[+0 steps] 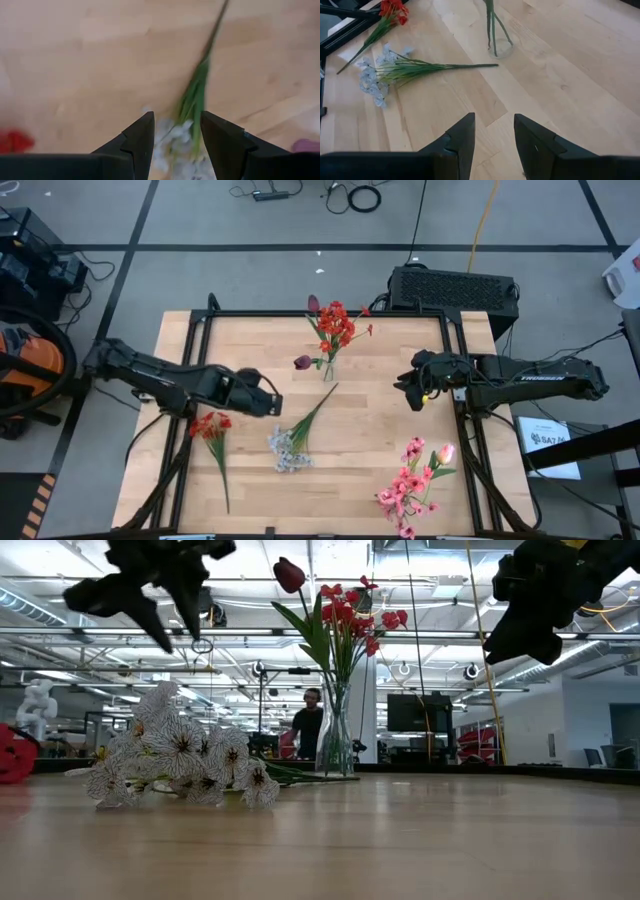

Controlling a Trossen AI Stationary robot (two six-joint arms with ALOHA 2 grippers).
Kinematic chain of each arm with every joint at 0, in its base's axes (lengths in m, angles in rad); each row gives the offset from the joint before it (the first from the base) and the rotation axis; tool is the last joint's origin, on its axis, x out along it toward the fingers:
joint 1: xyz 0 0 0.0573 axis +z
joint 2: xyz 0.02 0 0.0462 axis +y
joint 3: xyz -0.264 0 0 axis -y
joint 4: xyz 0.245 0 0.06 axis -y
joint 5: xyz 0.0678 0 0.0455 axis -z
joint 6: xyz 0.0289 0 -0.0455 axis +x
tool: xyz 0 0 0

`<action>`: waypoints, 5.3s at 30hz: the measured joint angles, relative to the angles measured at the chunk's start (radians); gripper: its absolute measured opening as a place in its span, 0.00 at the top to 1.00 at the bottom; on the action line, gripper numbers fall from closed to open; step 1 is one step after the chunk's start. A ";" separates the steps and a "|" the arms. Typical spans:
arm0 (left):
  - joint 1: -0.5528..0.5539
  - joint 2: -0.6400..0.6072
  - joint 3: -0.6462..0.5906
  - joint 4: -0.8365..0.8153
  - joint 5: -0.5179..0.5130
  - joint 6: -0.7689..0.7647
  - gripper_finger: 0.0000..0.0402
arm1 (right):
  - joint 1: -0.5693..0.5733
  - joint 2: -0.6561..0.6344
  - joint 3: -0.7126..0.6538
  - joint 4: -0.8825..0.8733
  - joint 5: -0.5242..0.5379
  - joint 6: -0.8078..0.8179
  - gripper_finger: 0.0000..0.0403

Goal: Sort flowers into vase by color
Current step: Put the orange flowers into the transparent vase

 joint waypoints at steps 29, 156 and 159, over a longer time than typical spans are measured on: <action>-0.393 0.191 -0.194 -0.075 0.367 -0.652 0.59 | 0.000 0.000 0.000 -0.030 -0.079 -0.129 0.68; 0.526 0.336 -0.438 2.029 0.366 1.486 0.95 | 0.000 0.196 0.001 0.187 0.058 0.135 0.68; 0.518 0.350 -0.438 2.026 0.363 1.485 0.95 | 0.000 0.196 0.001 0.187 0.058 0.132 0.68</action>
